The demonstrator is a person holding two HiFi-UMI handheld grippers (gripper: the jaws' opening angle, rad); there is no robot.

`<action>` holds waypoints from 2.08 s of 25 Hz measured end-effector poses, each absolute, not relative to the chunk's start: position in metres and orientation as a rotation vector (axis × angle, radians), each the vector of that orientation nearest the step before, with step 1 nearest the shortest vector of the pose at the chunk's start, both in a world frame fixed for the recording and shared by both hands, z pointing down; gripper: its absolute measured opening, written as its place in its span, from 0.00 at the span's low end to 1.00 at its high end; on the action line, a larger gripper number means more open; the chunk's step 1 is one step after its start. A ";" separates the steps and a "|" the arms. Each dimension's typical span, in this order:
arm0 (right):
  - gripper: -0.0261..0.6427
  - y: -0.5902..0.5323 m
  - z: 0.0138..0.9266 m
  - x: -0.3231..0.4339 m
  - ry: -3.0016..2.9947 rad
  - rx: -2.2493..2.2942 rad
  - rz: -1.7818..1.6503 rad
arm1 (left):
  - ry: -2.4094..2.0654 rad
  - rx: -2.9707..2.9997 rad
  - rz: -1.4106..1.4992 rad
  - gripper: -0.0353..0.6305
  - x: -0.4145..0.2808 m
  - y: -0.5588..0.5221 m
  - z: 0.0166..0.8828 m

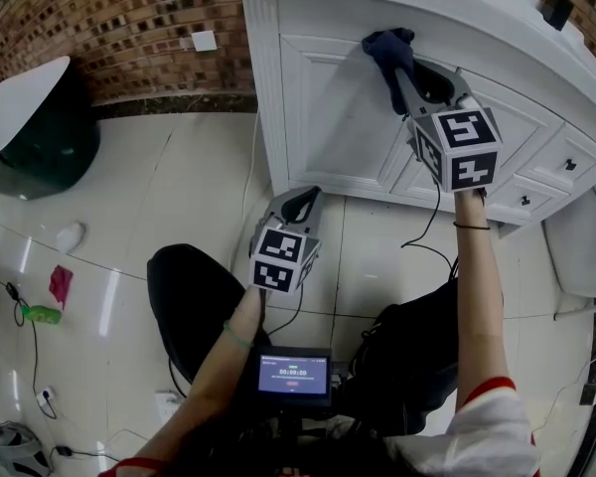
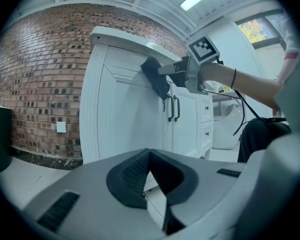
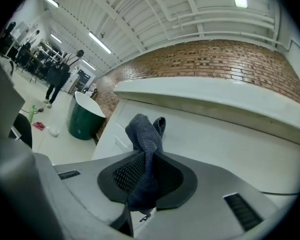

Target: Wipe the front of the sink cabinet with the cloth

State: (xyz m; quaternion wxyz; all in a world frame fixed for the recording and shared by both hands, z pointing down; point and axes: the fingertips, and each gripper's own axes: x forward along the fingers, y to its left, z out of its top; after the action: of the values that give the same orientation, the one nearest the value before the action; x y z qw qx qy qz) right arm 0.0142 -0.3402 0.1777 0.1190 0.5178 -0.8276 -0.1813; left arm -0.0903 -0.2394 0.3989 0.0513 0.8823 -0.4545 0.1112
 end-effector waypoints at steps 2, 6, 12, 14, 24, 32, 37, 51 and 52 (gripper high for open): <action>0.14 -0.342 0.191 0.017 -2.408 1.509 -0.507 | -1.386 2.686 0.337 0.08 -0.090 -0.239 0.398; 0.14 -0.345 0.227 0.016 -2.387 1.485 -0.447 | -1.388 2.681 0.344 0.08 -0.092 -0.239 0.399; 0.14 -0.354 0.305 0.010 -2.351 1.417 -0.307 | -1.385 2.660 0.357 0.08 -0.093 -0.240 0.410; 0.14 -0.355 0.334 0.005 -2.332 1.392 -0.260 | -1.381 2.653 0.362 0.08 -0.095 -0.240 0.415; 0.14 -0.356 0.478 -0.014 -2.239 1.229 -0.075 | -1.401 2.604 0.349 0.08 -0.111 -0.248 0.430; 0.14 -0.359 0.557 -0.017 -2.150 1.172 0.073 | -1.390 2.575 0.345 0.08 -0.116 -0.251 0.441; 0.14 -0.355 0.585 -0.013 -2.102 1.158 0.133 | -1.382 2.568 0.353 0.08 -0.117 -0.252 0.446; 0.14 -0.344 0.365 0.021 -2.283 1.388 -0.138 | -1.380 2.589 0.355 0.08 -0.105 -0.241 0.432; 0.14 -0.342 0.343 0.028 -2.299 1.415 -0.165 | -1.377 2.592 0.356 0.08 -0.103 -0.240 0.431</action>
State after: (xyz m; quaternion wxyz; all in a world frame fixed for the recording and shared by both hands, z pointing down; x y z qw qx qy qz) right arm 0.0283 -0.3419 0.3431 0.2169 0.5107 -0.8298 -0.0596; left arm -0.1029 -0.2398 0.4308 0.0924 0.8729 -0.4637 0.1200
